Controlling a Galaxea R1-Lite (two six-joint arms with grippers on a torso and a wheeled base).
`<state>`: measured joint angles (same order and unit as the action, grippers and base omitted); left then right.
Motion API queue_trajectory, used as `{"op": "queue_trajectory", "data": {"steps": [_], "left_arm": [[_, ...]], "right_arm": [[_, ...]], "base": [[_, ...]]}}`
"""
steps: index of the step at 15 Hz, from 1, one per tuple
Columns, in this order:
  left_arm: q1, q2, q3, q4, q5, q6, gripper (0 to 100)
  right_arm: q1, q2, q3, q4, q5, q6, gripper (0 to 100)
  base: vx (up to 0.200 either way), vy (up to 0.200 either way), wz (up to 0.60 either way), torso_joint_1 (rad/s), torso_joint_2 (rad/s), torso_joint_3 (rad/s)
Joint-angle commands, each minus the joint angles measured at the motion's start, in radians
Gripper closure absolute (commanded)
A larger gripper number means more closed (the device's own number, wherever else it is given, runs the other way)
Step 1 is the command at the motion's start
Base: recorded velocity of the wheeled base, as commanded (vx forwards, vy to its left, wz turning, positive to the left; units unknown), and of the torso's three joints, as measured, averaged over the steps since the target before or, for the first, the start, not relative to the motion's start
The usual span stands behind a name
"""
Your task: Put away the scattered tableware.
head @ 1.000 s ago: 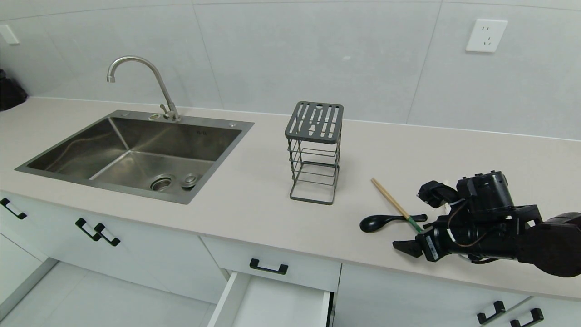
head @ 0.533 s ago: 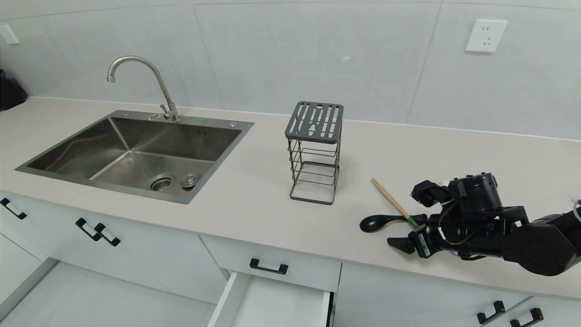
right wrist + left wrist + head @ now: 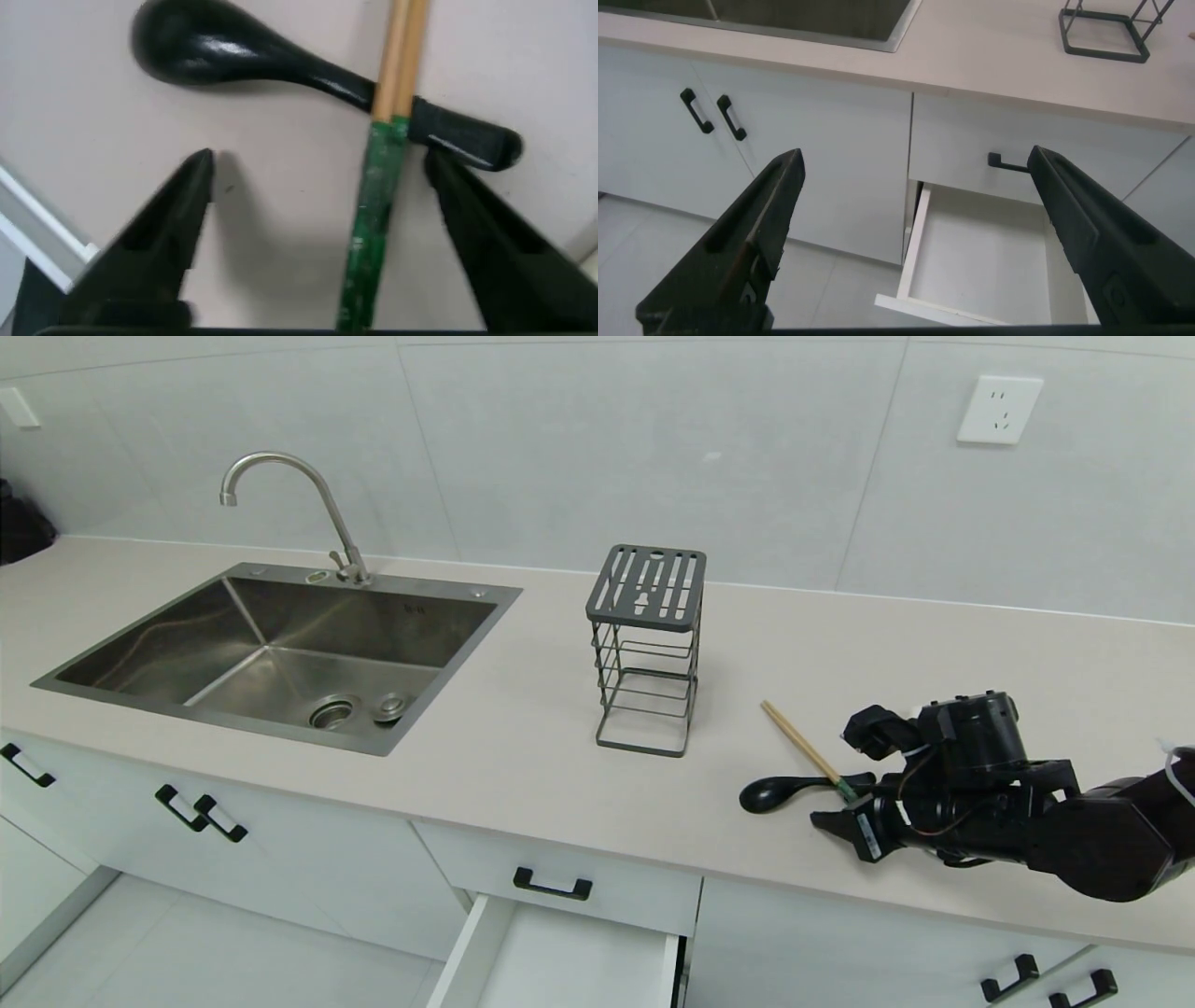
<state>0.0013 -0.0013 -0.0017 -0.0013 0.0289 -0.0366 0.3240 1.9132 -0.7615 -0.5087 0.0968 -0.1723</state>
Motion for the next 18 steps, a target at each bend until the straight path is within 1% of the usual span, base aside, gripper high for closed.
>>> {"op": "queue_trajectory", "data": {"steps": [1,4,9,12,13,14,18], "left_arm": [[0.0,0.001,0.0,0.0,0.0,0.0,0],[0.0,0.001,0.0,0.0,0.0,0.0,0],[0.0,0.001,0.0,0.0,0.0,0.0,0],[0.0,0.001,0.0,0.0,0.0,0.0,0],[0.0,0.001,0.0,0.0,0.0,0.0,0],[0.0,0.001,0.0,0.0,0.0,0.0,0],[0.0,0.001,0.0,0.0,0.0,0.0,0]], "right_arm": [[-0.013,-0.002,-0.001,-0.008,-0.003,-0.001,100],[-0.056,-0.01,-0.001,-0.019,-0.003,-0.003,100],[-0.076,-0.08,0.016,-0.071,0.001,-0.003,100],[-0.074,-0.148,0.11,-0.215,0.009,-0.003,100],[-0.074,-0.168,0.136,-0.241,0.011,-0.004,100],[-0.068,-0.218,0.191,-0.272,0.012,-0.003,100],[-0.056,-0.372,0.284,-0.275,0.041,-0.004,100]], "base": [[0.0,0.0,0.0,0.0,0.0,0.0],[0.0,0.0,0.0,0.0,0.0,0.0],[0.0,0.0,0.0,0.0,0.0,0.0],[0.0,0.0,0.0,0.0,0.0,0.0],[0.0,0.0,0.0,0.0,0.0,0.0],[0.0,0.0,0.0,0.0,0.0,0.0],[0.0,0.0,0.0,0.0,0.0,0.0]]}}
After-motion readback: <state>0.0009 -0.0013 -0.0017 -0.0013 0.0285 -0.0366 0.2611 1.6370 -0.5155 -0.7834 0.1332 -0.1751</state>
